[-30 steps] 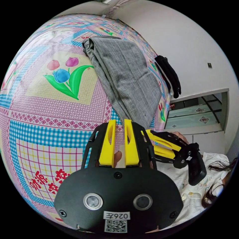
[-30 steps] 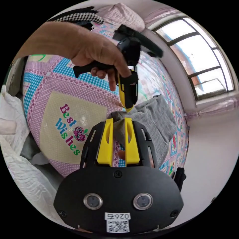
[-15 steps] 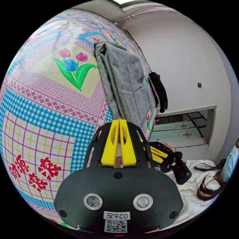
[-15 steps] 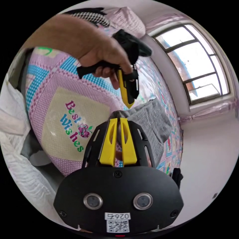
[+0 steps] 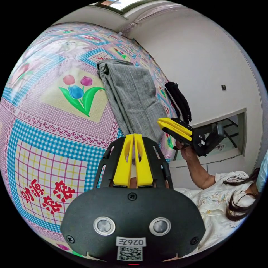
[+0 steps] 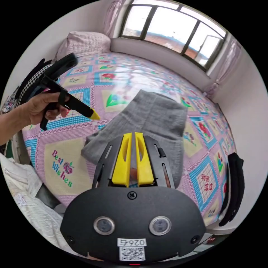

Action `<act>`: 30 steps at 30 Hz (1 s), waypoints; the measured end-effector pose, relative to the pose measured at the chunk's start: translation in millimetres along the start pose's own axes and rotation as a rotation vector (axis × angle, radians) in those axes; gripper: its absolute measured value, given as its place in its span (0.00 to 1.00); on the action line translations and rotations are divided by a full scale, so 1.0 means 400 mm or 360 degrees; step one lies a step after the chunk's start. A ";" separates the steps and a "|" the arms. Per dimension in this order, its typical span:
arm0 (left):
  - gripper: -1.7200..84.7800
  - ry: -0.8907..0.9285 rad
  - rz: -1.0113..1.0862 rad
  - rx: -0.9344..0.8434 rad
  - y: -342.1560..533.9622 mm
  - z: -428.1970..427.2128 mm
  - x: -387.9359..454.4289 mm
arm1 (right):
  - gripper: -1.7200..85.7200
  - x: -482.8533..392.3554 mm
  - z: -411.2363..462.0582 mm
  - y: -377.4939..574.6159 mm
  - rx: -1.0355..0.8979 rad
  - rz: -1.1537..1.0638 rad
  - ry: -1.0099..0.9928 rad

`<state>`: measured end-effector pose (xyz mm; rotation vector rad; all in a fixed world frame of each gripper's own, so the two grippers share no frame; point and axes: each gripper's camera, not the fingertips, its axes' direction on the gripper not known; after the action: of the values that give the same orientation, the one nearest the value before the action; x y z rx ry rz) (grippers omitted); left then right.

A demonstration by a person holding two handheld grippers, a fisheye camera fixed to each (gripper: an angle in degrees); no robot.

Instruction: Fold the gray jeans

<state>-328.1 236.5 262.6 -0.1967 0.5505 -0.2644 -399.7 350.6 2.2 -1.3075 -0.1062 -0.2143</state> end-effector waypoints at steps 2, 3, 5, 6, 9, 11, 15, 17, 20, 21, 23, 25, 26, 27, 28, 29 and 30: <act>0.01 0.0034 0.0012 0.0103 -0.040 -0.022 0.001 | 0.03 0.088 -0.027 -0.019 -0.0012 0.0052 0.0097; 0.01 0.0067 0.0051 0.0160 -0.071 -0.027 0.009 | 0.03 0.113 -0.031 -0.025 -0.0021 0.0069 0.0108; 0.01 0.0081 0.0113 0.0184 -0.125 -0.012 0.025 | 0.03 0.221 -0.048 -0.048 -0.0016 0.0178 0.0084; 0.01 0.0069 0.0142 0.0157 -0.165 0.014 0.032 | 0.03 0.247 -0.051 -0.054 -0.0008 0.0207 0.0065; 0.01 -0.0187 0.0152 -0.0066 -0.265 0.125 0.017 | 0.01 0.373 -0.026 -0.073 -0.0023 0.0347 -0.0039; 0.01 -0.0220 0.0117 -0.0256 -0.302 0.186 -0.012 | 0.01 0.454 0.058 -0.075 -0.0263 0.0371 -0.0157; 0.01 -0.0069 0.0068 -0.0134 -0.279 0.137 -0.028 | 0.01 0.553 -0.062 -0.043 -0.0074 0.0600 -0.0295; 0.01 -0.0028 0.0053 -0.0061 -0.246 0.097 -0.034 | 0.01 0.588 -0.182 0.013 0.0045 0.0727 -0.0305; 0.01 0.0143 -0.0014 0.0173 -0.173 0.020 -0.050 | 0.01 0.613 -0.306 0.112 0.0147 0.0910 -0.0406; 0.01 0.0221 -0.0061 0.0247 -0.146 0.007 -0.057 | 0.01 0.618 -0.323 0.130 0.0159 0.0946 -0.0432; 0.01 0.0322 -0.0094 0.0302 -0.122 0.013 -0.057 | 0.01 0.642 -0.373 0.197 0.0259 0.1110 -0.0574; 0.01 0.0370 -0.0086 0.0259 -0.131 0.061 -0.045 | 0.01 0.665 -0.377 0.226 0.0269 0.1192 -0.0617; 0.01 0.0355 -0.0073 0.0230 -0.139 0.077 -0.041 | 0.01 0.678 -0.358 0.232 0.0184 0.1207 -0.0567; 0.01 0.0278 -0.0036 0.0143 -0.157 0.114 -0.034 | 0.01 0.682 -0.344 0.230 0.0135 0.1180 -0.0549; 0.01 0.0131 -0.0055 -0.0001 -0.174 0.159 -0.035 | 0.01 0.691 -0.326 0.229 0.0108 0.1144 -0.0563; 0.01 0.0089 -0.0062 -0.0071 -0.179 0.179 -0.037 | 0.01 0.717 -0.339 0.234 0.0149 0.1234 -0.0609; 0.01 0.0123 -0.0082 -0.0066 -0.184 0.183 -0.038 | 0.01 0.731 -0.351 0.234 0.0144 0.1270 -0.0632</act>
<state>-315.3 179.7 349.6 -0.2417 0.6285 -0.3120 -100.4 209.8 -64.5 -1.1965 0.0742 0.7226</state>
